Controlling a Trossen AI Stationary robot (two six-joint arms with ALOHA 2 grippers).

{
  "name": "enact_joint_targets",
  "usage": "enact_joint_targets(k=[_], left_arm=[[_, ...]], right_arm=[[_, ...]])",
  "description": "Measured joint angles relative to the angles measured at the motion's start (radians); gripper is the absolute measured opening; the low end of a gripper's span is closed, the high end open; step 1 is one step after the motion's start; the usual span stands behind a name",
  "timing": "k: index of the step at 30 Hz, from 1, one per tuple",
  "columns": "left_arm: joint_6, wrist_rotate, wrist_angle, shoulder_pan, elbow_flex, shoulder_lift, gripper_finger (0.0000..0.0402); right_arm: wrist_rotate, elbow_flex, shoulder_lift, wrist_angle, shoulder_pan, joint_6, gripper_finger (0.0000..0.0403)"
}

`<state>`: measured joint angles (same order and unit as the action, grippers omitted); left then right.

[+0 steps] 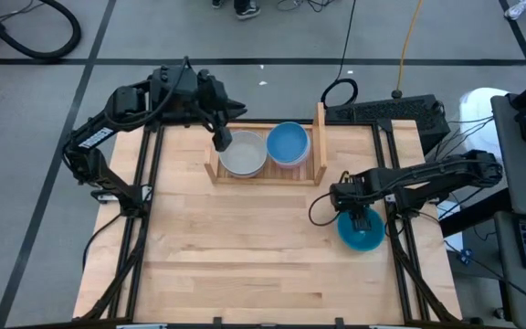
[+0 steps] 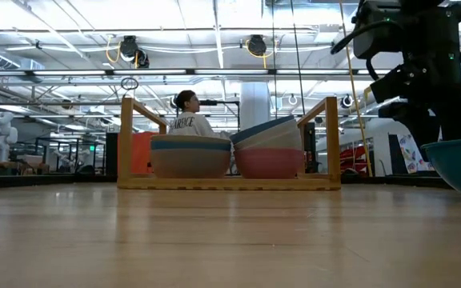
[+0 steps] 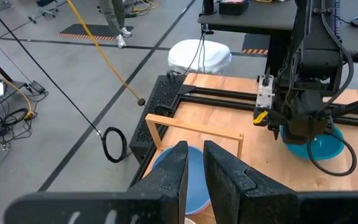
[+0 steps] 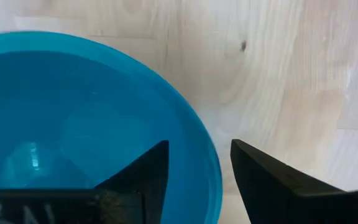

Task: Place and stack bowls onto a shelf
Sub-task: Stack the blue bowl on top of the gray bowl on the shelf

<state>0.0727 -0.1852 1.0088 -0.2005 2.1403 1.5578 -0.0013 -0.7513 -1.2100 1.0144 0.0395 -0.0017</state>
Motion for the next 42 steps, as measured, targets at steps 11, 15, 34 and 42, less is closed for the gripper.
enact_joint_targets(k=[11,15,34,42], left_arm=[[-0.002,0.0,-0.001,0.0,0.0,0.0,0.0058],[-0.002,0.0,-0.001,0.0,0.0,0.0,0.0058],[-0.003,0.0,0.046,0.0,0.001,0.0,0.0058],[-0.002,0.0,0.045,0.0,0.001,0.0,0.0058]], right_arm=[[-0.023,-0.002,-0.034,-0.058,0.0,-0.057,0.0017],[-0.078,-0.028,-0.021,-0.058,-0.007,0.003,0.0017],[0.165,-0.609,-0.04,-0.016,-0.086,-0.046,0.0005],[0.157,-0.841,-0.201,-0.113,-0.151,-0.209,0.0005]])
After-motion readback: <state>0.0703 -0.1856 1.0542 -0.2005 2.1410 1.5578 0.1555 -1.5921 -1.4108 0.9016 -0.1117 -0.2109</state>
